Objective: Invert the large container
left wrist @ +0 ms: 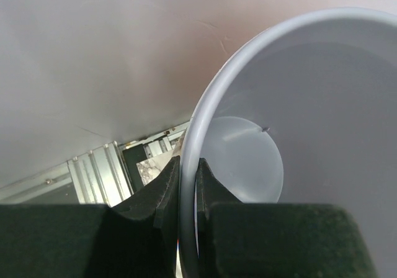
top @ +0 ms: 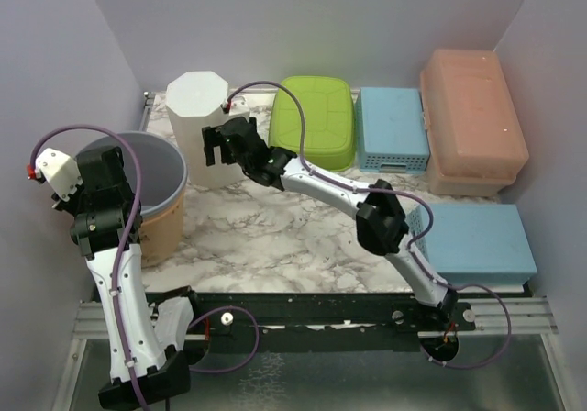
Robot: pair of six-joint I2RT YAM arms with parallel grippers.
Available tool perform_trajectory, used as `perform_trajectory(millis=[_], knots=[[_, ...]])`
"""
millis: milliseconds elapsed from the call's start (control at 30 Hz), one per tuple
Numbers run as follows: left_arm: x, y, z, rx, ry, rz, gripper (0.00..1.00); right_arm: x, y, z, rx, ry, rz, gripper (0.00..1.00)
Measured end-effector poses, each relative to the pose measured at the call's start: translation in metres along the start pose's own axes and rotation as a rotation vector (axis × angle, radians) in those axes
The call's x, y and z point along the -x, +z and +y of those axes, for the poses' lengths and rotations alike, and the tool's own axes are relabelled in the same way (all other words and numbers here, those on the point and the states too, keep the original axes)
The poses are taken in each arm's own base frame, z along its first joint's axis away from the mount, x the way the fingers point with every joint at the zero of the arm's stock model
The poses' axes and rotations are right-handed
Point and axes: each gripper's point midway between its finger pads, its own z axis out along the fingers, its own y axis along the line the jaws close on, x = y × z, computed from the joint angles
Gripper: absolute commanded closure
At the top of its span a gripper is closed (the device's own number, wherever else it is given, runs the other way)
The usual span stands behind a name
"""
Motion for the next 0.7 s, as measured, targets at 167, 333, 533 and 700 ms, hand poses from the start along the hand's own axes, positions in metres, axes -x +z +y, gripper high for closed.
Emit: perform_trajectory(millis=[167,333,533,700], knots=[[-0.003,-0.002,-0.004,-0.032,-0.014,0.007,0.89,0.027,0.041,-0.006,-0.08,0.079,-0.084,0.02],[-0.012,-0.003,-0.016,-0.099,-0.012,0.028,0.94,0.001,0.055,-0.056,-0.17,0.156,-0.008,0.03],[-0.029,-0.007,-0.046,-0.253,-0.008,0.095,1.0,0.0,0.056,-0.105,-0.142,0.2,0.104,0.03],[-0.043,-0.019,-0.069,-0.394,0.019,0.167,1.0,0.009,-0.005,-0.113,-0.071,0.204,0.166,0.03]])
